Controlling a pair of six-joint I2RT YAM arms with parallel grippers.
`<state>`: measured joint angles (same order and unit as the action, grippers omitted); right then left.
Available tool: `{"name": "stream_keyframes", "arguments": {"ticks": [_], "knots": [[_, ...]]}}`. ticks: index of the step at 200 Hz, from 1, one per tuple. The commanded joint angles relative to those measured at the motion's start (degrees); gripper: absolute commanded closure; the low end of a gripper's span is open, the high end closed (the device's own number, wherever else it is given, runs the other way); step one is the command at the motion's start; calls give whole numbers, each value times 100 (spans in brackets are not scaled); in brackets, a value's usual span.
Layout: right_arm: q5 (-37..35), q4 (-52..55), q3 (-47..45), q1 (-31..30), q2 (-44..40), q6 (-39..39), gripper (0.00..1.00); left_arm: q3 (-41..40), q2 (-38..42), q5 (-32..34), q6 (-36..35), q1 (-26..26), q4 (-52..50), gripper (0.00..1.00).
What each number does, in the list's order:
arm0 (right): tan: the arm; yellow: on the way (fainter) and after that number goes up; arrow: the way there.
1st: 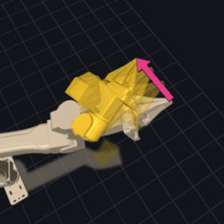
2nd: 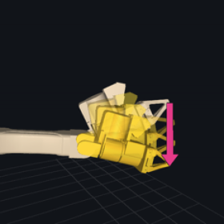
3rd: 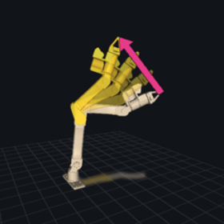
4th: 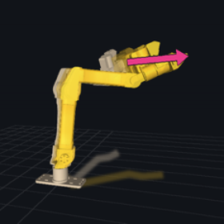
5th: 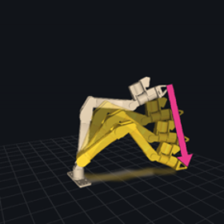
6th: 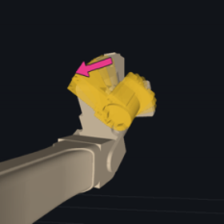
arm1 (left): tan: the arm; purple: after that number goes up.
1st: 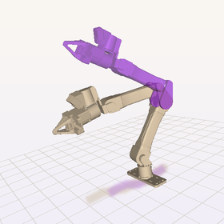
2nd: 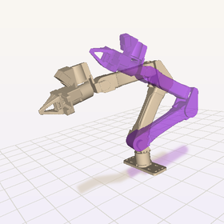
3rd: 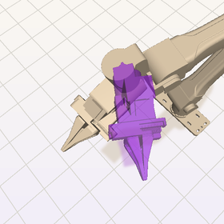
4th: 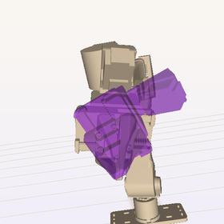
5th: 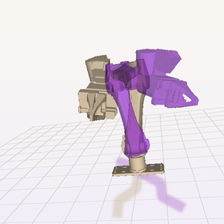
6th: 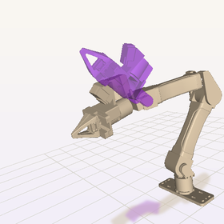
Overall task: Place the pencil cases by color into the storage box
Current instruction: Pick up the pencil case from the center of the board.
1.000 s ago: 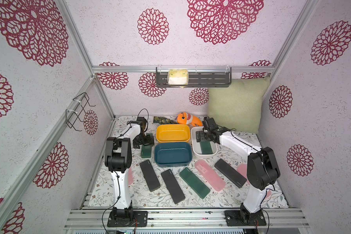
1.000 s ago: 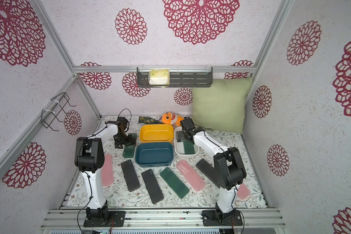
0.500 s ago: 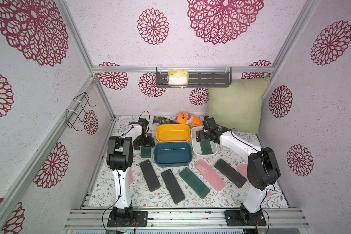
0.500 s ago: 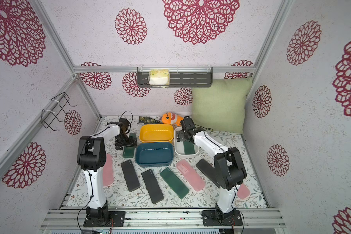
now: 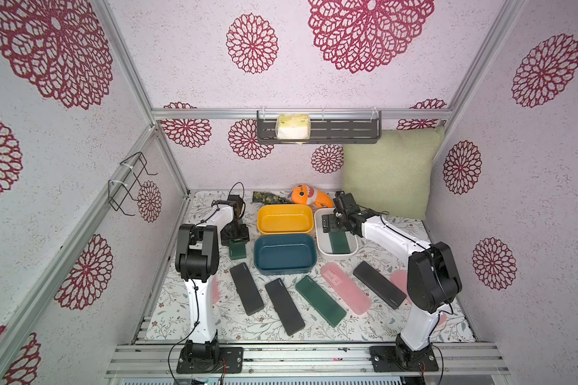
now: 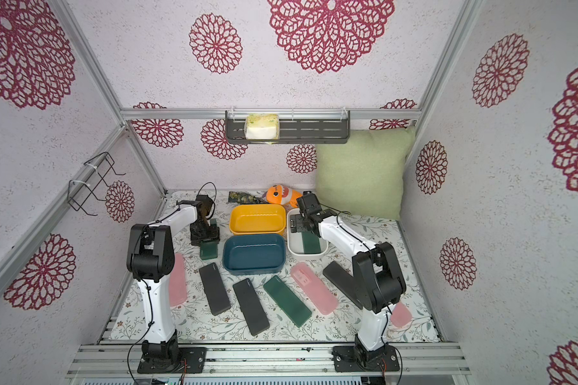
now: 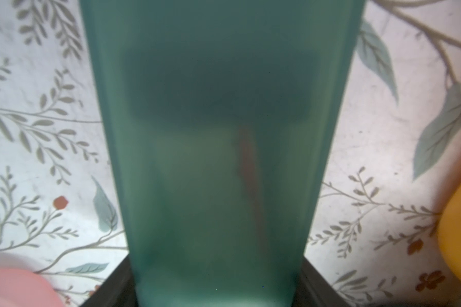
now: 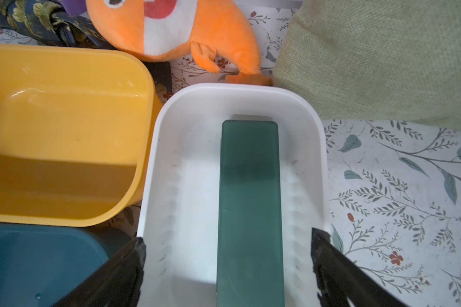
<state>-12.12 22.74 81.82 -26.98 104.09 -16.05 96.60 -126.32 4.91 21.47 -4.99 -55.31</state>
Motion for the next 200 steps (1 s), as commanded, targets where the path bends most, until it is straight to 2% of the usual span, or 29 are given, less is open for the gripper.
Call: {"name": "stream_keyframes", "arguments": {"ticks": [1, 35, 104, 158, 200], "knots": [[40, -99, -51, 35, -231, 102, 1, 118, 125, 212, 126, -38, -116, 60], [83, -156, -87, 70, -280, 137, 1, 249, 333, 313, 250, -93, -284, 64], [340, -314, -96, 240, -313, 228, 1, 649, 1121, 441, 608, -498, -684, 64], [485, -397, -234, 556, -550, 318, 1, 1480, 1220, 693, 936, -1166, -1280, 64], [676, -457, -471, 953, -869, 447, 1, 2209, 1058, 340, 1320, -1751, -1456, 64]]}}
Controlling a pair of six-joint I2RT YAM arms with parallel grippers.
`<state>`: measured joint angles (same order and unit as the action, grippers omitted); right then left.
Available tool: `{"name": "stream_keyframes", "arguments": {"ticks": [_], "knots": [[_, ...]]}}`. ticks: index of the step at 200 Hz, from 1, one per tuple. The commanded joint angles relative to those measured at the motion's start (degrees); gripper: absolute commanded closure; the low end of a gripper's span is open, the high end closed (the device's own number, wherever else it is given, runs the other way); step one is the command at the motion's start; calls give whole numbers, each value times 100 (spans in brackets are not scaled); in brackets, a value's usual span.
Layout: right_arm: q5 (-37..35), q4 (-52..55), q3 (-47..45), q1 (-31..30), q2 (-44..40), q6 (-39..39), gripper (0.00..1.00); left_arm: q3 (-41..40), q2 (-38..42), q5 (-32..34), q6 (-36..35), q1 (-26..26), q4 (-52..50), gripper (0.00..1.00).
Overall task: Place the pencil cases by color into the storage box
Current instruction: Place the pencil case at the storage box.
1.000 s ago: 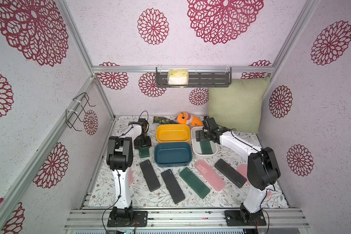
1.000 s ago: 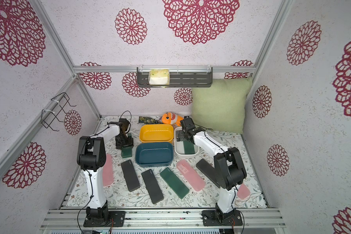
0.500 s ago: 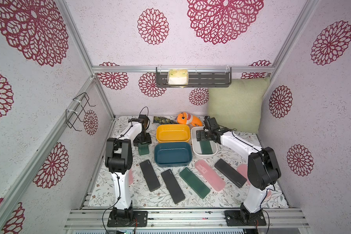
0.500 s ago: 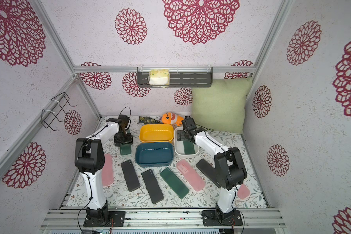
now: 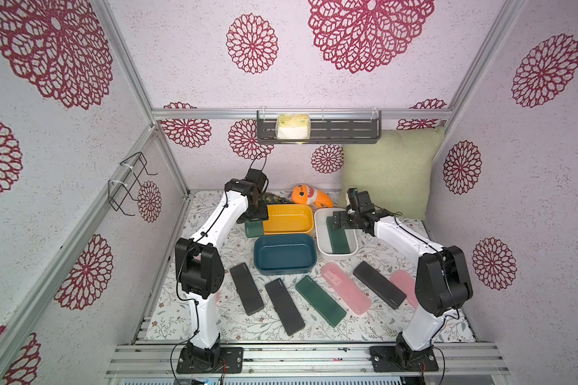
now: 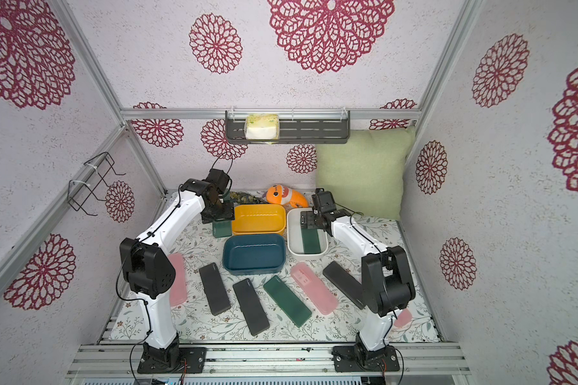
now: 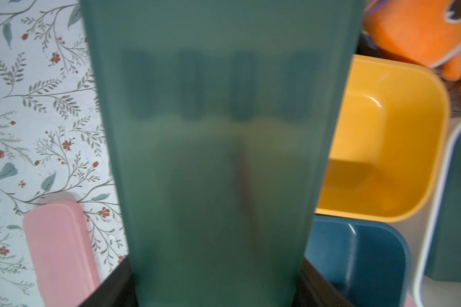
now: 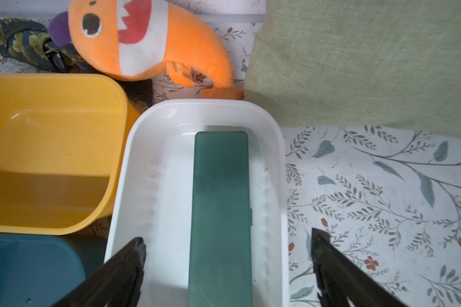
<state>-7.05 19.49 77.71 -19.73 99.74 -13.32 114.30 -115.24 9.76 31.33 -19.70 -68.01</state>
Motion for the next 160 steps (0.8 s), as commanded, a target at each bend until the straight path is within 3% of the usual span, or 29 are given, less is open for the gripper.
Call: {"name": "stream_keyframes", "arguments": {"ticks": [1, 107, 160], "knots": [[173, -135, -60, 234, -441, 177, 1, 463, -60, -156, 349, -293, -191, 64], [641, -96, -263, 1065, -763, 730, 1, 1747, -1311, -1625, 1343, -1494, 500, 66], [921, -279, -507, 1185, -746, 804, 1, 2000, -1715, -2069, 1094, -1736, 1212, 65]]}}
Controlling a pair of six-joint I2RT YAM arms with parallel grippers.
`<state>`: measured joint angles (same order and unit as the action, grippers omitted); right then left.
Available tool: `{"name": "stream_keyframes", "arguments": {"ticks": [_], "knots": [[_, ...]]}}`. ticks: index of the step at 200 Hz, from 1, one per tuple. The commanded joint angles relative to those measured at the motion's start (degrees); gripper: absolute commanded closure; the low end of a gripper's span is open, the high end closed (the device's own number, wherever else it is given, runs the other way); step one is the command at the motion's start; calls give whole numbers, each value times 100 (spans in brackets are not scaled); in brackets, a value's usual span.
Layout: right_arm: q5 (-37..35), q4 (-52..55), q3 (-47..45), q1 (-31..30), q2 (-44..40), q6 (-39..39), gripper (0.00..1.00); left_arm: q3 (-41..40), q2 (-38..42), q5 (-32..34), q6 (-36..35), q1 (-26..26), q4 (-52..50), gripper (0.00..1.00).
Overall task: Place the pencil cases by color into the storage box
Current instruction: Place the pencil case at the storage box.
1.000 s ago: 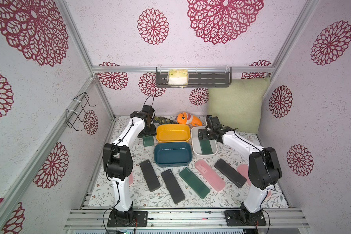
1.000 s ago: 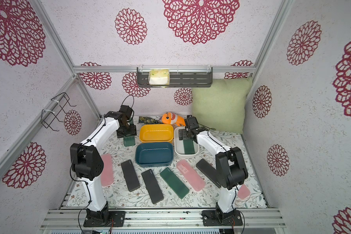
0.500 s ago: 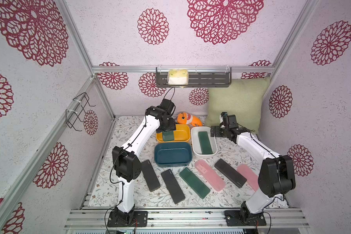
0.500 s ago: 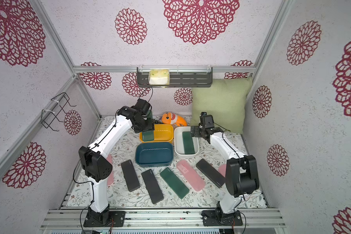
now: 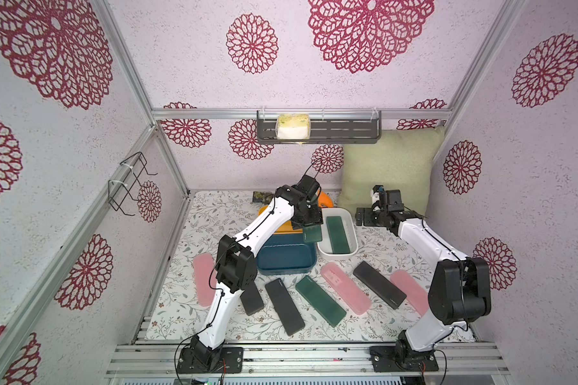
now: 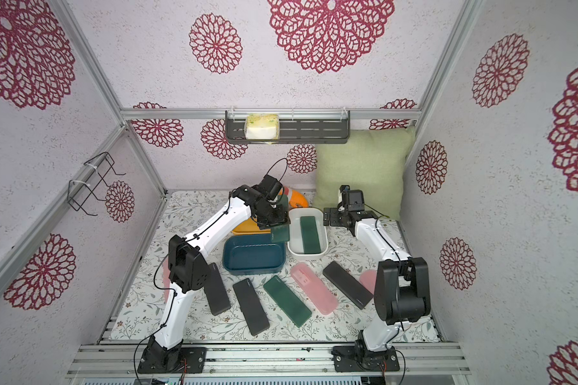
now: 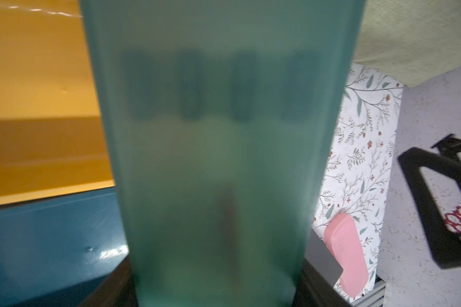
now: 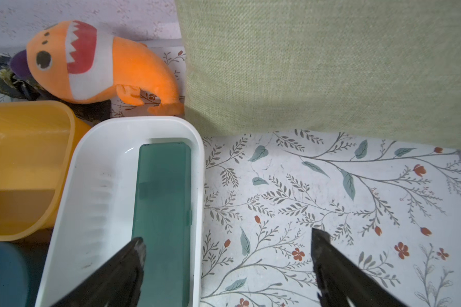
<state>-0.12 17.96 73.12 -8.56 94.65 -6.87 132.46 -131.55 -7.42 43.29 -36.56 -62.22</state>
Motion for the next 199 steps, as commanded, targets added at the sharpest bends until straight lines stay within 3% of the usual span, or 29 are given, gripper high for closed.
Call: {"name": "stream_keyframes", "arguments": {"ticks": [1, 88, 199], "knots": [[230, -130, -50, 71, -237, 160, 1, 188, -88, -358, -110, -52, 641, 65], [387, -214, -259, 276, -278, 176, 1, 320, -737, -1312, 107, -53, 1474, 65], [473, -209, -339, 468, -263, 296, 1, 639, -1341, -1405, 476, -36, 1667, 65]]}}
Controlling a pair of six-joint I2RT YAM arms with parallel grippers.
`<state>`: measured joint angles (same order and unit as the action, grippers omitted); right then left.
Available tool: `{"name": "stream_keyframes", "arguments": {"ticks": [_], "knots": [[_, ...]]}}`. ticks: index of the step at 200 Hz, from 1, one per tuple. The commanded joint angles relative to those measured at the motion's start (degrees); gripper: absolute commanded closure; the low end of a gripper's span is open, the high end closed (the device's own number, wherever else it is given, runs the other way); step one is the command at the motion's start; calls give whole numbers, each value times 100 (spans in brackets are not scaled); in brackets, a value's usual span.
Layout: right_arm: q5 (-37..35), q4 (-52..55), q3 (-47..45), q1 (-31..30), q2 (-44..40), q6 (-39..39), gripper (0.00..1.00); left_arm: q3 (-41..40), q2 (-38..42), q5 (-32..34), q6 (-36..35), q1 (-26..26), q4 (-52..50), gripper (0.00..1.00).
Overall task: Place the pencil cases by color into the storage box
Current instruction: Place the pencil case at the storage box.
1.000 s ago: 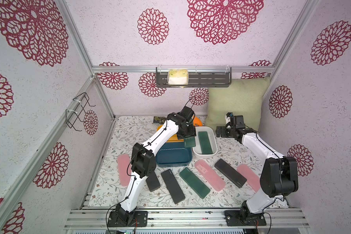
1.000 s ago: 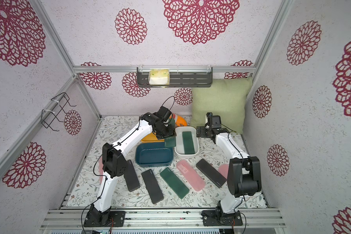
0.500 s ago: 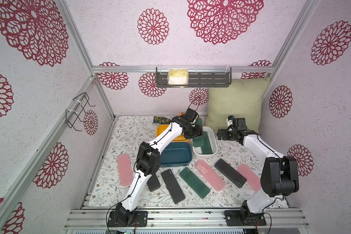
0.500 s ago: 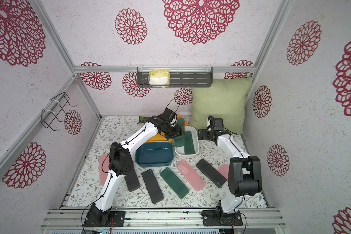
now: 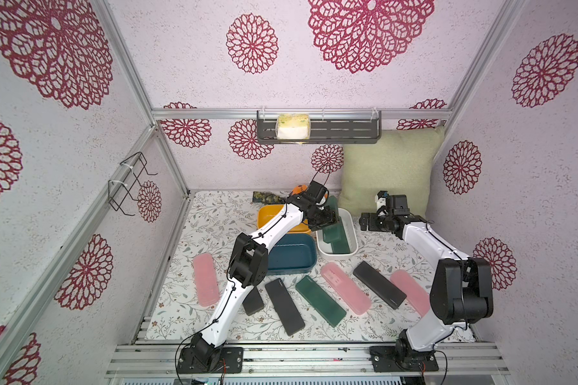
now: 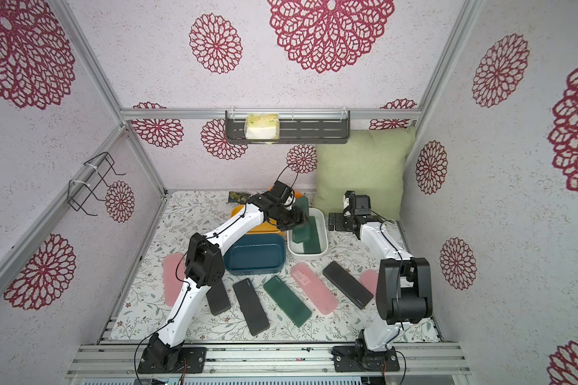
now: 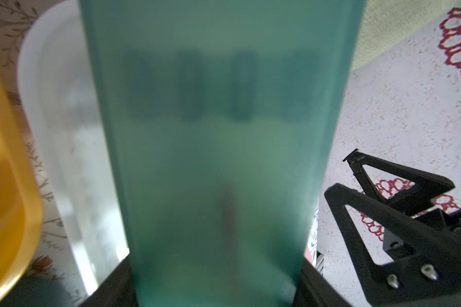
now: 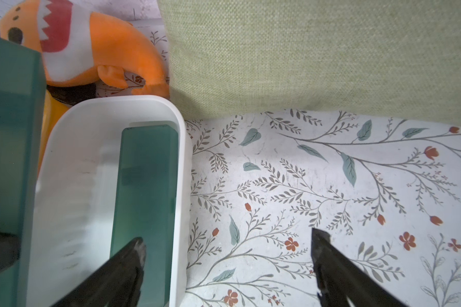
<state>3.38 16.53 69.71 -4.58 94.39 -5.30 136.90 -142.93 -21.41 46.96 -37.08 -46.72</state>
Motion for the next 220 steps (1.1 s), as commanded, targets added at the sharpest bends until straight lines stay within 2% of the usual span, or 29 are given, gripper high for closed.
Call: {"name": "stream_keyframes", "arguments": {"ticks": [1, 83, 160, 220], "knots": [[126, -69, 5, 75, -237, 141, 1, 200, -205, 2, 109, 16, 114, 65], [315, -148, -29, 236, -167, 158, 1, 328, -278, 407, 399, 26, -501, 65], [402, -222, -101, 291, -149, 152, 1, 451, -556, 150, 560, 8, -329, 65], [444, -226, -93, 308, -114, 139, 1, 459, -412, 242, 573, -32, -781, 66]]}}
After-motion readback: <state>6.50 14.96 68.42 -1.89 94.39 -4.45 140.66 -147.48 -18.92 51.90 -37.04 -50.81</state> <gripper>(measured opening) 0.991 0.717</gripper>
